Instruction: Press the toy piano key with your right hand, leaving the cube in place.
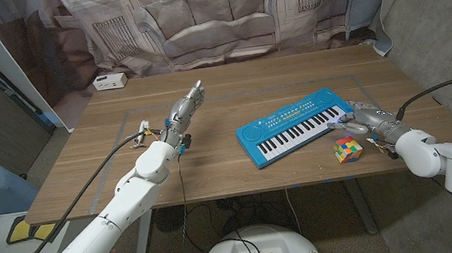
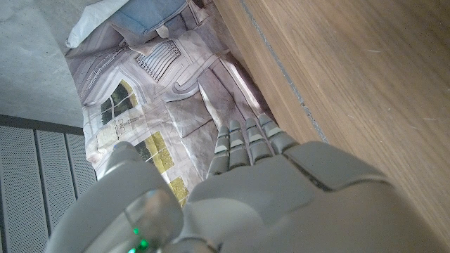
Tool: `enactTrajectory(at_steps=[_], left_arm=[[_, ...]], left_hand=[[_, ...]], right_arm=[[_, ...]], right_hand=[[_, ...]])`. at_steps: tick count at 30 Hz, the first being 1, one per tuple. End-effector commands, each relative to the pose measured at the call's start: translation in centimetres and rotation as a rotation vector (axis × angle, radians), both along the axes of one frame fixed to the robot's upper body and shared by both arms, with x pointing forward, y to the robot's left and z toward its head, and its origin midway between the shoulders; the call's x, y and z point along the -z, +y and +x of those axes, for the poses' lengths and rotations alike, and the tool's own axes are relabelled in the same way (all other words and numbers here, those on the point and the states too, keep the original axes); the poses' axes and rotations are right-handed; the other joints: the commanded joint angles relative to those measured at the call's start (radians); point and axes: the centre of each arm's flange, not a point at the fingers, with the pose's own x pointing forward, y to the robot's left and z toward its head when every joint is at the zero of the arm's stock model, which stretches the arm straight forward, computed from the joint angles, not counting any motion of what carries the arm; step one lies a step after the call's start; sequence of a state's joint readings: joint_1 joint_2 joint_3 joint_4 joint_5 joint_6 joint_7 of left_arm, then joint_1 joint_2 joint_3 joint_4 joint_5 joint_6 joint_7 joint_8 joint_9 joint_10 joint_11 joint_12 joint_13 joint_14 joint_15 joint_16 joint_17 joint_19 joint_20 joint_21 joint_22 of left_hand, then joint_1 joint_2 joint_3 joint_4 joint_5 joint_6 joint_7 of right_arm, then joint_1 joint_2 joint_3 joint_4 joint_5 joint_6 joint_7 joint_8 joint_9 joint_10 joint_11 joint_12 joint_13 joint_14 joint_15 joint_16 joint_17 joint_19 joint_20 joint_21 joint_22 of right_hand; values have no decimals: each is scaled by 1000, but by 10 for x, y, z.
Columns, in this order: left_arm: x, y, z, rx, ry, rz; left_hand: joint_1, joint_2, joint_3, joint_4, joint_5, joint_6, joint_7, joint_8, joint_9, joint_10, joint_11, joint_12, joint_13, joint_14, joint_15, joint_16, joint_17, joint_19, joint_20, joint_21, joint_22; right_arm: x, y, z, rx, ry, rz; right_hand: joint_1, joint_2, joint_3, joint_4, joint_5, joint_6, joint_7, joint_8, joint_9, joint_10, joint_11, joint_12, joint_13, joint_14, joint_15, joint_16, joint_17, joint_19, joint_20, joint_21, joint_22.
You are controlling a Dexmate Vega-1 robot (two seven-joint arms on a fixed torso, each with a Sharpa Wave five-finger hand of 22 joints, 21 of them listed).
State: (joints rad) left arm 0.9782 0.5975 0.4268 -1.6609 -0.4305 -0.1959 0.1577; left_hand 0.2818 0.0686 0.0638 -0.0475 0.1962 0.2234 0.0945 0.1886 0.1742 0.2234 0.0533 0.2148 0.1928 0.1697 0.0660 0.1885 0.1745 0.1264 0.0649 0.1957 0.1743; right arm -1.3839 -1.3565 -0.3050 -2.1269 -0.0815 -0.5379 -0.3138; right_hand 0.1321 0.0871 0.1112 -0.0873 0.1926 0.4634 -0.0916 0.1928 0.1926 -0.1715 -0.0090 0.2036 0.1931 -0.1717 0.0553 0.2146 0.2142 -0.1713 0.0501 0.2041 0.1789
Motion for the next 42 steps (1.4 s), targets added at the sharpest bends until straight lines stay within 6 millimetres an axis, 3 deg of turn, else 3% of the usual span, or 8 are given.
enactTrajectory(at_steps=[1, 10, 17, 21, 29, 33, 42], left_arm=[[1, 1, 1, 4, 0, 2], [1, 1, 3, 10, -2, 1], [1, 2, 5, 14, 0, 1], [1, 3, 7, 16, 0, 0], [1, 4, 8, 16, 1, -1], [1, 4, 8, 16, 3, 1], [1, 5, 9, 17, 5, 1]], left_hand=[[2, 12, 2, -4, -2, 5, 1, 0, 5, 3, -1, -4, 4, 9, 3, -1, 5, -2, 6, 0, 4], [2, 13, 2, -4, -2, 7, 1, 1, 6, 5, 0, -3, 4, 9, 2, -1, 5, -2, 6, 0, 4], [2, 13, 2, -5, -2, 8, 2, 1, 5, 6, -4, -3, 4, 10, 2, -1, 5, -2, 6, 0, 4], [2, 13, 2, -5, -2, 8, 1, 1, 5, 5, -2, -3, 4, 10, 2, -1, 5, -2, 6, 0, 4], [2, 14, 2, -6, -2, 11, 1, 1, 5, 7, -3, -3, 4, 10, 1, -1, 5, -2, 7, 0, 4], [2, 14, 2, -6, -2, 12, -1, 2, 5, 9, 1, -2, 4, 10, 1, -1, 5, -2, 7, 0, 4], [2, 14, 2, -7, -2, 14, 1, 2, 5, 7, -3, -3, 4, 10, 0, -1, 4, -2, 9, 0, 4]], right_arm=[[-1, 1, -5, 1, -24, 12], [-2, 2, -9, 9, -38, 10], [-3, 4, -11, 16, -40, 11], [-3, 4, -11, 18, -42, 13], [-4, 4, -11, 12, -54, 23], [-4, 5, -11, 2, -71, 32], [-5, 5, -11, -9, -86, 44]], right_hand=[[15, 1, 11, 1, -1, -21, -2, -7, 2, -57, 4, 4, 2, -237, 5, 6, -1, -149, 4, 10, 4], [23, 3, 16, -4, -2, -61, 0, -15, 2, -50, 13, 5, 2, -221, 6, 10, -2, -134, 9, 14, 3], [35, 1, 22, -13, -5, -176, 10, -26, 3, -40, 28, 6, 2, -206, 5, 12, -3, -112, 14, 18, 3], [56, 6, 35, -25, -8, -312, 26, -32, 2, -34, 30, 5, 2, -201, 4, 8, -4, -100, 12, 17, 2], [72, 11, 47, -34, -11, -463, 40, -31, 1, -37, 45, 1, 3, -192, 2, 6, -4, -84, 12, 16, 2], [83, 13, 55, -39, -13, -569, 50, -31, 0, -69, 49, -9, 3, -197, 0, 0, -4, -79, 12, 13, 2], [89, 16, 61, -41, -14, -624, 65, -26, 1, -98, 51, -15, 3, -212, -1, -7, -4, -73, 5, 13, 2]])
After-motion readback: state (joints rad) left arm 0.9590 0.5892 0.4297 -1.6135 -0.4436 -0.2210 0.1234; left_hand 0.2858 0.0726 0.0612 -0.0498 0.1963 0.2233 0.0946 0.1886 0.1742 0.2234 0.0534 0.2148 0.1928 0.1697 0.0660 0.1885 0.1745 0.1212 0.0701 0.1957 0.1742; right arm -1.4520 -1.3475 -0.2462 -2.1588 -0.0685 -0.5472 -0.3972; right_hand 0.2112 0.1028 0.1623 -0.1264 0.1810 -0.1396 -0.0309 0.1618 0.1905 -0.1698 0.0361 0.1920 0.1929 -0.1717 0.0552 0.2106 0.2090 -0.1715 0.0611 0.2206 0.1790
